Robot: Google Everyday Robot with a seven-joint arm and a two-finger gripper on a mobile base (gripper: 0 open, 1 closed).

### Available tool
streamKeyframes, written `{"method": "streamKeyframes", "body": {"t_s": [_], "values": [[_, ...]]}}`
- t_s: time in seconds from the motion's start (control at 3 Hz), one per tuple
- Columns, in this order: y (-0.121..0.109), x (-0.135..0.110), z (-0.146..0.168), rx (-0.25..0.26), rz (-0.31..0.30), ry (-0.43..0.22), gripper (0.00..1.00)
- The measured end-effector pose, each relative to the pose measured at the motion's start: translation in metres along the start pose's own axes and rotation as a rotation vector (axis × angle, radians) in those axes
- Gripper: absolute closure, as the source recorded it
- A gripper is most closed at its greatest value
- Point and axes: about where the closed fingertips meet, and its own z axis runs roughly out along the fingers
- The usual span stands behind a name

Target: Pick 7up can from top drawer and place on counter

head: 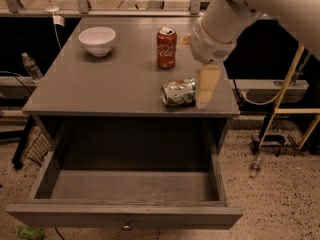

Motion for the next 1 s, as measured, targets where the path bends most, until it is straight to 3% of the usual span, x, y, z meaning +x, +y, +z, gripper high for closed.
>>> {"method": "streamKeyframes", "body": {"t_s": [0.33,0.67,1.0], "values": [[0.013,0.041,-0.037,0.000,0.105,0.110,0.00],[0.039,0.093,-0.068,0.014,0.239,0.152,0.00],[0.078,0.150,-0.078,0.023,0.403,0.129,0.00]]}}
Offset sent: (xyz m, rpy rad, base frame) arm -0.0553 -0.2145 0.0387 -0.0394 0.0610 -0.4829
